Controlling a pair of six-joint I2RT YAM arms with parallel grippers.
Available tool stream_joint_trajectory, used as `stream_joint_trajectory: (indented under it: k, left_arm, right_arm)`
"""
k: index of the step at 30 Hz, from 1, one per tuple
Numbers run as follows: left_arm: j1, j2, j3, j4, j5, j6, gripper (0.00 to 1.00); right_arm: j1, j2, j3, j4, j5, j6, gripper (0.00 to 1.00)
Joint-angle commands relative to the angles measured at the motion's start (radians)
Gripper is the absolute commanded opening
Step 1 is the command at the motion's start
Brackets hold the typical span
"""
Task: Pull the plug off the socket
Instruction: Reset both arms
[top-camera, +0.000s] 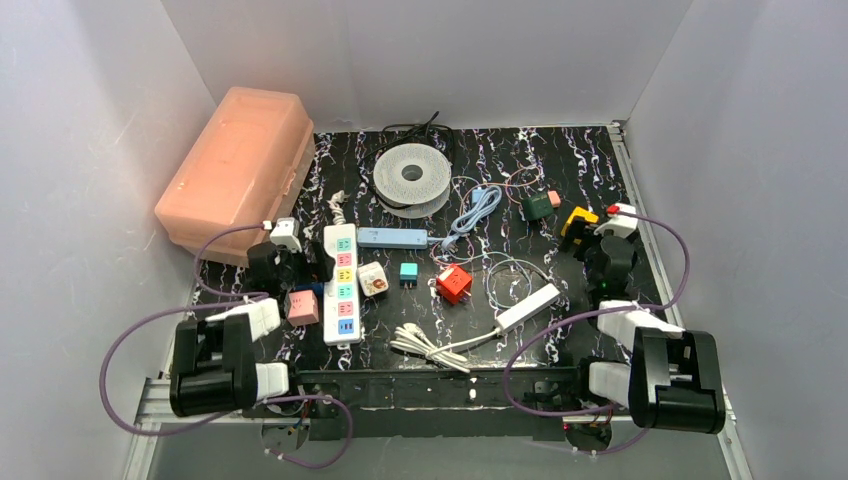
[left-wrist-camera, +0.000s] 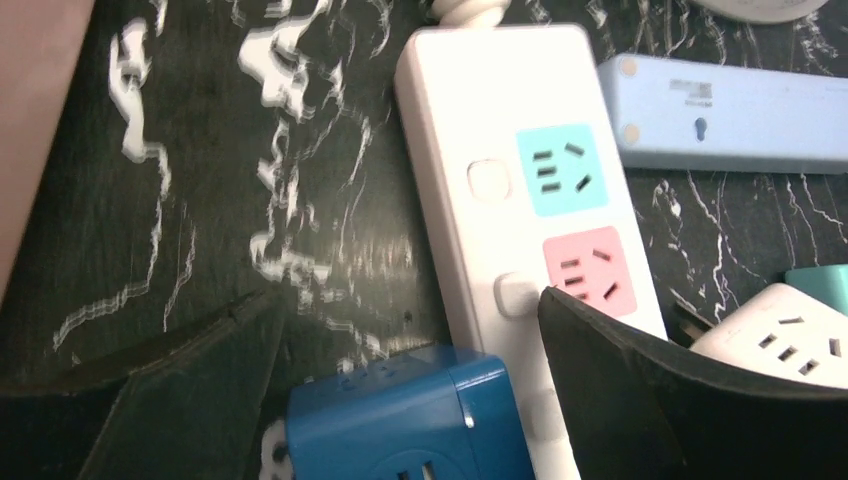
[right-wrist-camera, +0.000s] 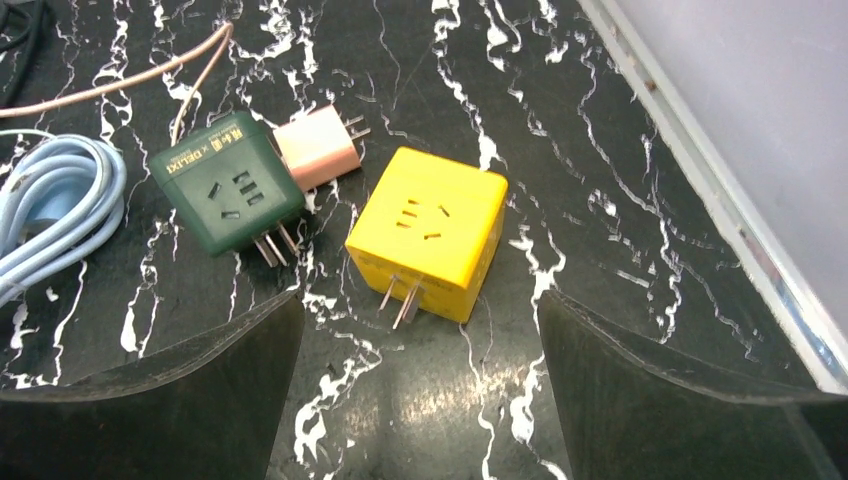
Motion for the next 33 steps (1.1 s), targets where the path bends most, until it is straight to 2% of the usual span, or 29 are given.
stream_joint_trajectory:
  k: [1,2,3,4,33]
  left_arm:
    - [-0.044,0.215,-0.081,0.076,0.04,0.164,0.98]
    - [-0.06,0.245,-0.068,0.095,0.017,0.157,0.98]
    - [-0.059,0.231,-0.019,-0.019,-0.017,0.147,0.98]
    - [-0.06,0.244,-0.033,0.029,-0.026,0.138,0.98]
    - [-0.06,0.242,-0.02,-0.001,-0.03,0.138,0.98]
  right_arm:
    - [0.043,0.063,-0.009,0.153,-0.006,-0.069,0.95]
    - [0.043,0.084,-0.006,0.17,-0.017,-0.077,0.95]
    - [0.042,0.135,0.001,0.192,-0.011,-0.067,0.95]
    - [0.034,0.145,0.011,0.188,-0.019,-0.06,0.95]
    - [0.013,0.145,0.001,0.21,-0.035,-0.048,0.96]
